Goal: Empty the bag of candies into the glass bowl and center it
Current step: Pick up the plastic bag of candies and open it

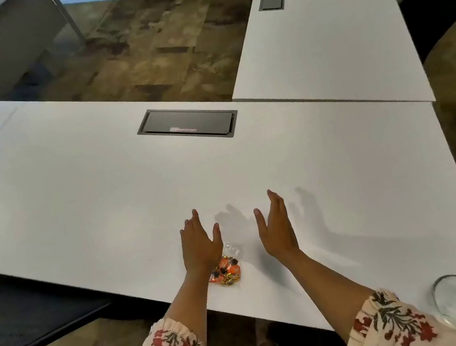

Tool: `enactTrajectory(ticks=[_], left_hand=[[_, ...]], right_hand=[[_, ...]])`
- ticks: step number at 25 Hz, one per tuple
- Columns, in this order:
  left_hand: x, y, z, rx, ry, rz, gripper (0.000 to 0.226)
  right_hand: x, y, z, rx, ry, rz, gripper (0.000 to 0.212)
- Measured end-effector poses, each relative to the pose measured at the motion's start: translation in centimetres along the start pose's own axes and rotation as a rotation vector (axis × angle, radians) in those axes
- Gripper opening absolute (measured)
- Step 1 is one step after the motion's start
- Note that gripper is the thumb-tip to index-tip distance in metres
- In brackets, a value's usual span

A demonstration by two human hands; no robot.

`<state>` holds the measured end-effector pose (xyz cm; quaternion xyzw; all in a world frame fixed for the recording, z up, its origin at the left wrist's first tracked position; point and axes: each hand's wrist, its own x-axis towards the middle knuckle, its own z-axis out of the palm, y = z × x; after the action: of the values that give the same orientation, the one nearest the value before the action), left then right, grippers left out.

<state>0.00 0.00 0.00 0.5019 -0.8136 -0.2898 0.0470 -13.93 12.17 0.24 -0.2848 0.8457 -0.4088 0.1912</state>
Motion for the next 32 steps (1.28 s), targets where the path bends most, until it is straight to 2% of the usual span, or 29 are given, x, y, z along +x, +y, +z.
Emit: enactTrajectory(ticks=[2,5,10,15,17,19,24,26,29,32], left_hand=[[-0.6,-1.4,0.8,-0.05,-0.111,-0.132,0.07],[-2.0,-3.4,2.4,-0.168,-0.206,-0.303,0.068],[-2.2,-4.4,3.2,-0.472,-0.179,-0.61,0.064],[-2.7,-4.7,4.0,-0.642,-0.175,-0.743,0.054],[-2.7,-4.8,4.6,-0.682,-0.176,-0.758,0.043],[-2.8,-4.6,5.2,-0.727,-0.186,-0.753,0.02],[-3.6,-3.2,6.0,-0.699,-0.236,-0.654,0.024],[-3.9,-2.2,6.1,-0.715,-0.268,-0.592,0.017],[-4.1,-0.4,6.2,-0.719,-0.314,-0.5,0.011],[-4.0,1.6,6.5,-0.694,-0.372,-0.412,0.012]], right_hand=[[-0.9,0.4,1.4,0.088,-0.048,0.099,0.056],[-3.1,1.6,4.0,0.113,-0.232,0.285,0.051],[-5.0,2.1,7.2,0.145,-0.413,0.511,0.056],[-5.0,2.3,7.7,0.156,-0.465,0.581,0.049],[-4.8,2.6,7.6,0.181,-0.455,0.612,0.048],[-4.9,3.0,7.3,0.215,-0.456,0.644,0.049],[-5.8,4.0,6.4,0.24,-0.402,0.631,0.046],[-5.9,4.8,5.4,0.255,-0.354,0.63,0.043],[-5.2,5.8,3.1,0.289,-0.224,0.623,0.039],[-3.5,6.4,0.4,0.226,-0.124,0.506,0.036]])
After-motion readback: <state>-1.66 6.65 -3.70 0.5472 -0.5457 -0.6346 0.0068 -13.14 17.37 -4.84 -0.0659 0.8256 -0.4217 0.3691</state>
